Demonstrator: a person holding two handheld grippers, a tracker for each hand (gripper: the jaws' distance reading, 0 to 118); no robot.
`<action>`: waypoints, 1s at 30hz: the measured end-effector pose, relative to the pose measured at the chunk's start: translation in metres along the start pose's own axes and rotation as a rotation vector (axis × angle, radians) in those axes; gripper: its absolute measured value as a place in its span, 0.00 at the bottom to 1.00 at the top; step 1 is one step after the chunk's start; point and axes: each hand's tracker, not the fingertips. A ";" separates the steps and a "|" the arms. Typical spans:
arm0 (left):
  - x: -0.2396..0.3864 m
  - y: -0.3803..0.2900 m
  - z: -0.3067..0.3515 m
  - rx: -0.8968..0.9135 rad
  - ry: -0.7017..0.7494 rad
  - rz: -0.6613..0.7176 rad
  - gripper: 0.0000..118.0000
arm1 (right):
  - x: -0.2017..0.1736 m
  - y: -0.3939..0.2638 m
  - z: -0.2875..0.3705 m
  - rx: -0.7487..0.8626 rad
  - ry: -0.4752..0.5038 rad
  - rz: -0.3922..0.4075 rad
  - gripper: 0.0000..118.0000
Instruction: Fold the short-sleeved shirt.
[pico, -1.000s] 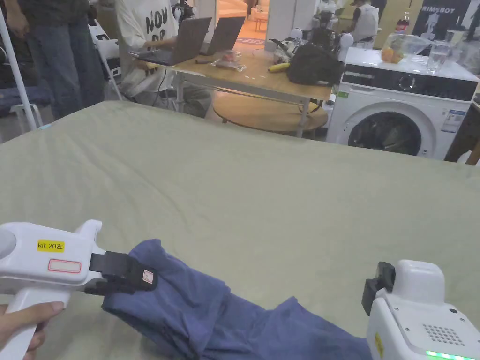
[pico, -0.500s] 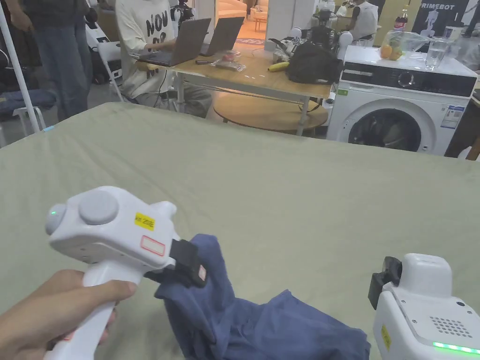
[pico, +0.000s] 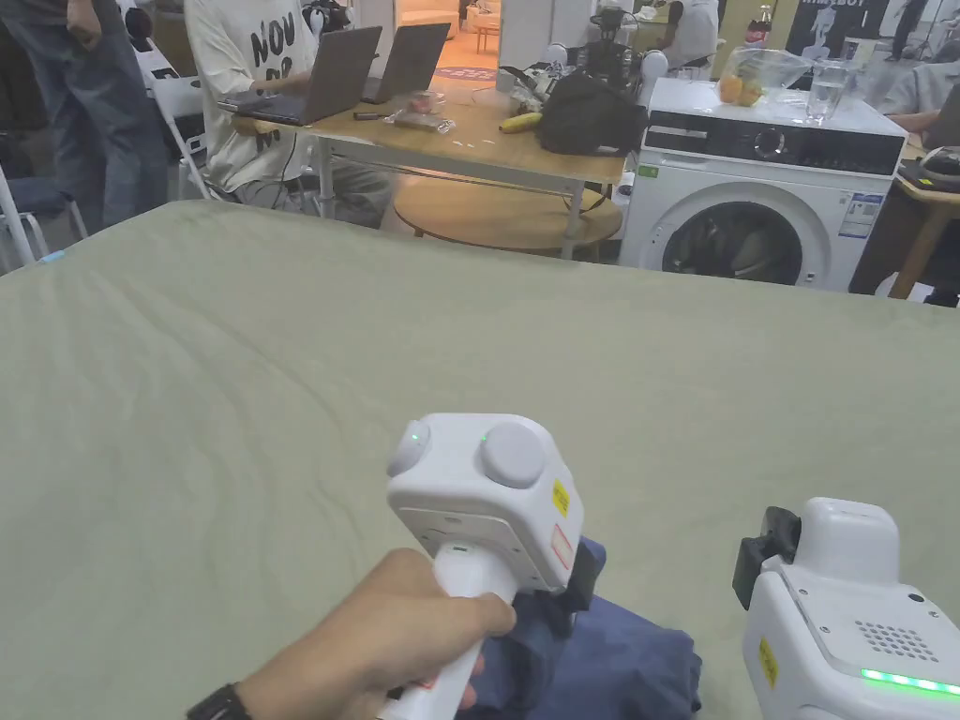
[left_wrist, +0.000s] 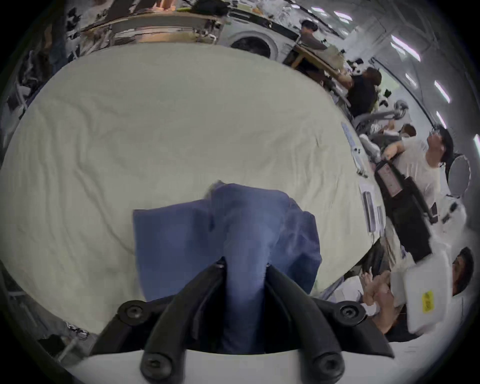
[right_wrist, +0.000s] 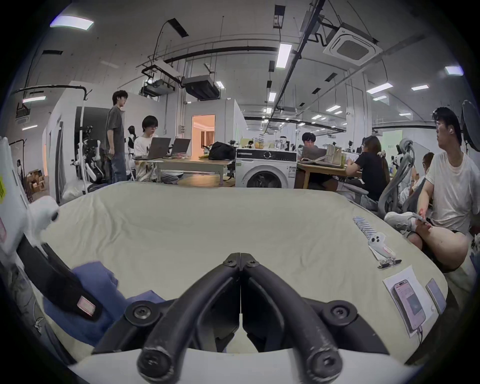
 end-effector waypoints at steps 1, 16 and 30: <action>0.003 0.001 -0.006 -0.002 -0.001 0.007 0.05 | 0.001 -0.001 0.000 -0.001 -0.004 -0.001 0.00; -0.013 -0.017 0.021 0.065 -0.291 0.132 0.38 | 0.008 -0.005 0.000 -0.015 -0.016 -0.008 0.00; -0.031 -0.026 -0.085 0.005 -0.448 0.143 0.04 | 0.012 -0.005 -0.002 -0.015 -0.024 -0.021 0.00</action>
